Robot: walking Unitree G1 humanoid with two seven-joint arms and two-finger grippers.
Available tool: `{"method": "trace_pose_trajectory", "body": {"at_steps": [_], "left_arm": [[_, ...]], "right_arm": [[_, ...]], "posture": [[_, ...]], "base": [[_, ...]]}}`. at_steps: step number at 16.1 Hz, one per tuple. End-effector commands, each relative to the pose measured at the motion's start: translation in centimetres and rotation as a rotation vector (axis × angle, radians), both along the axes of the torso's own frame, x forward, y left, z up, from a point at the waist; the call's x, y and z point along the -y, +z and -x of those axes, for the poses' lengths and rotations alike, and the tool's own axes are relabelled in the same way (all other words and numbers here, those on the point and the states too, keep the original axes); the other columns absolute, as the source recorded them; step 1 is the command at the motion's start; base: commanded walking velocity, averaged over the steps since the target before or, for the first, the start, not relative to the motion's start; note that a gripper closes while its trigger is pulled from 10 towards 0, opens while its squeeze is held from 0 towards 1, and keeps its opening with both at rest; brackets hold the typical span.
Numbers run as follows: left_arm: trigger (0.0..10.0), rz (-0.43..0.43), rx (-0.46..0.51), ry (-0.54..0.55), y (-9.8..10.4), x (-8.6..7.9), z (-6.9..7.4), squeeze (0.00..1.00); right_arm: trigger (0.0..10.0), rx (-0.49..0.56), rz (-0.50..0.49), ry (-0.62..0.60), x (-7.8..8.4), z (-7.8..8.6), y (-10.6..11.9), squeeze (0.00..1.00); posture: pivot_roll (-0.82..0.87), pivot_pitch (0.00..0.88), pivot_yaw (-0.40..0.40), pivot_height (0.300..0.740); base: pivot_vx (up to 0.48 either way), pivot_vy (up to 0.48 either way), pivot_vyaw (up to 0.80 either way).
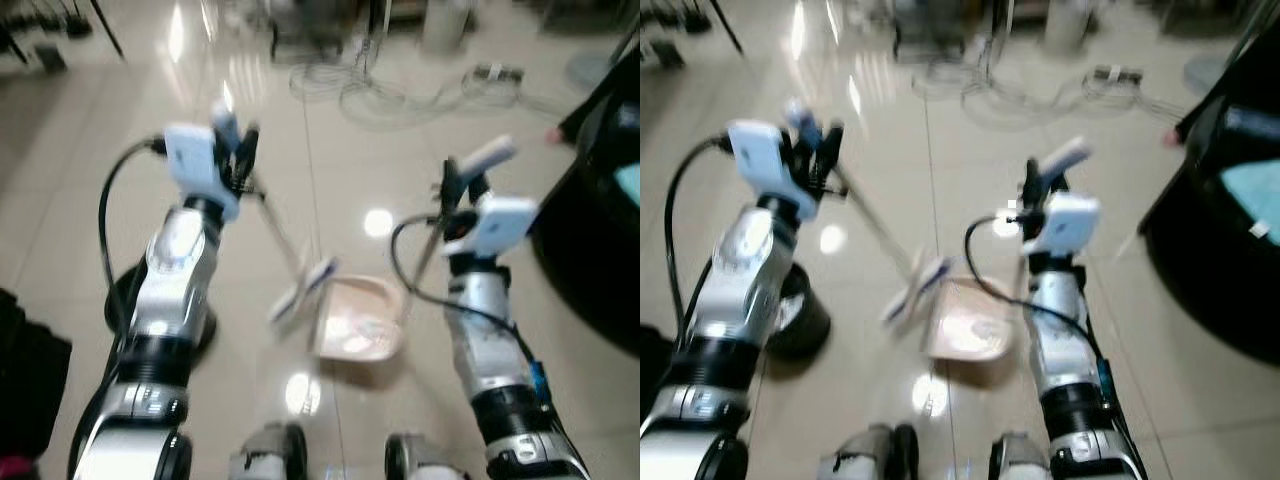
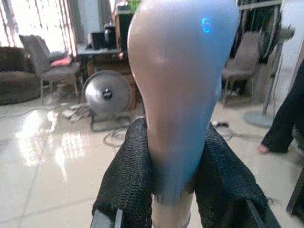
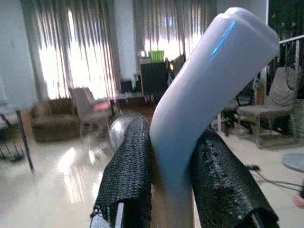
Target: Sweep floor
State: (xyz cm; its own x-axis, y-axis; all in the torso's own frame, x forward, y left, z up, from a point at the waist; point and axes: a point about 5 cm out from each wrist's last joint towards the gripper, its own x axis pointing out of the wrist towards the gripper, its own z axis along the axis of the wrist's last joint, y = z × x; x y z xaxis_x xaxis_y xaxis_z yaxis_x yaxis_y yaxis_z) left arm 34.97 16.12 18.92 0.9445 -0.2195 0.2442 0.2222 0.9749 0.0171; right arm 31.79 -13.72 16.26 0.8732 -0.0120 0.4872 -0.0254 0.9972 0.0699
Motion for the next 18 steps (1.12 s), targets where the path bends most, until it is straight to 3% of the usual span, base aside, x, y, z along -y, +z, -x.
{"method": "trace_pose_trajectory", "body": {"at_steps": [1, 3, 4, 6, 12, 18], "left_arm": [[10.0, -0.034, -0.038, 0.023, -0.7, -0.7, 0.6, 0.00], [10.0, -0.091, -0.071, 0.005, -2.1, -1.2, 1.8, 0.00], [10.0, -0.206, -0.091, -0.020, -3.3, -1.8, 3.4, 0.00], [10.0, -0.290, -0.129, 0.001, -4.4, -2.5, 4.7, 0.00], [10.0, -0.338, -0.218, -0.005, -5.8, -3.6, 7.3, 0.00], [10.0, -0.355, -0.174, -0.022, -5.5, -2.3, 7.6, 0.00]], "right_arm": [[10.0, 0.026, -0.057, 0.026, -0.2, 0.1, 1.6, 0.00], [10.0, 0.044, -0.059, 0.047, -0.3, 0.6, 3.4, 0.00], [10.0, 0.054, -0.080, 0.064, -0.4, 1.3, 5.3, 0.00], [10.0, 0.063, -0.087, 0.098, -0.6, 1.9, 6.7, 0.00], [10.0, 0.049, -0.155, 0.072, 1.2, 3.0, 8.8, 0.00], [10.0, 0.043, -0.227, 0.026, 3.0, 3.5, 10.2, 0.00]], "posture": [[0.04, 0.009, 0.035, 0.740], [0.05, 0.000, 0.021, 0.740], [0.04, 0.000, 0.016, 0.740], [0.03, 0.000, 0.023, 0.740], [0.04, 0.000, 0.031, 0.740], [0.03, 0.005, 0.035, 0.740]], "base": [[0.000, 0.000, 0.00], [0.000, 0.000, 0.00], [0.000, 0.000, 0.00], [0.000, 0.000, 0.77], [0.000, 0.000, 0.75], [0.000, 0.000, 0.74]]}}
